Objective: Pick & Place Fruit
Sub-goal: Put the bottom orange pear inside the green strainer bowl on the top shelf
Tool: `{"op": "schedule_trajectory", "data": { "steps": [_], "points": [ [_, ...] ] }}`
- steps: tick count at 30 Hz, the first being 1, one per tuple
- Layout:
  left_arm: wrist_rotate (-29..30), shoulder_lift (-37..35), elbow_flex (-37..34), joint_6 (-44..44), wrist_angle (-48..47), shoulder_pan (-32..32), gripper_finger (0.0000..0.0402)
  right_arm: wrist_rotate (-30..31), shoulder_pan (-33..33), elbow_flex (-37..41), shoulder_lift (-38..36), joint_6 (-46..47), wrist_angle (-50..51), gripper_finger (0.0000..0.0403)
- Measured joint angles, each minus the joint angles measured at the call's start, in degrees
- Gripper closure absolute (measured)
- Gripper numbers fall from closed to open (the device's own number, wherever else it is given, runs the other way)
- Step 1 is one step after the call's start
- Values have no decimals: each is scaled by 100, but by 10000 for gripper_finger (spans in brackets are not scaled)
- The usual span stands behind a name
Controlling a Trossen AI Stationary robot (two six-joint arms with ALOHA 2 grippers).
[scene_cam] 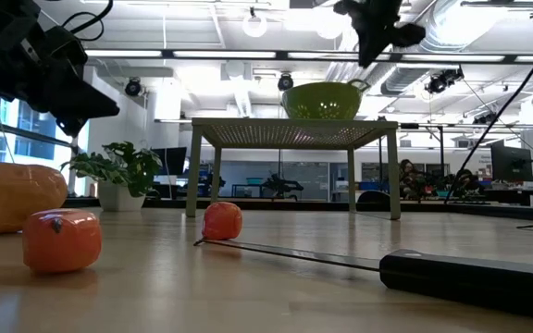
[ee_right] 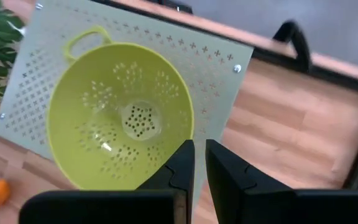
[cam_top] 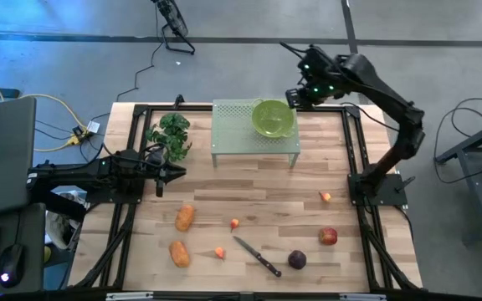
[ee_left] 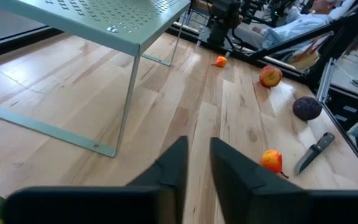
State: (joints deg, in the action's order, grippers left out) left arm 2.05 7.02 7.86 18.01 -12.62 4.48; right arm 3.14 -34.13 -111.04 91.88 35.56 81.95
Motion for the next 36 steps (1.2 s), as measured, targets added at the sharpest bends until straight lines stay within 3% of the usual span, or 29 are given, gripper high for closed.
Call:
{"op": "schedule_trajectory", "data": {
  "steps": [6, 11, 20, 27, 36],
  "points": [
    [25, 1, 0, 247, 2, -1, 240, 675, 545, 0, -510, -195, -4, 370],
    [25, 0, 0, 386, 295, -1, 199, 1162, 1243, 0, -779, -288, 2, 370],
    [-402, 39, 0, 132, 1096, -1, 192, 1978, 2646, 166, -833, -278, -34, 371],
    [-507, 500, 32, 18, 1289, -1, 192, 2519, 3532, 1198, -1015, 9, -459, 371],
    [-723, 1730, 778, -372, 1268, -2, 192, 2541, 4109, 2587, -1637, 238, -1535, 371]
  ]
}}
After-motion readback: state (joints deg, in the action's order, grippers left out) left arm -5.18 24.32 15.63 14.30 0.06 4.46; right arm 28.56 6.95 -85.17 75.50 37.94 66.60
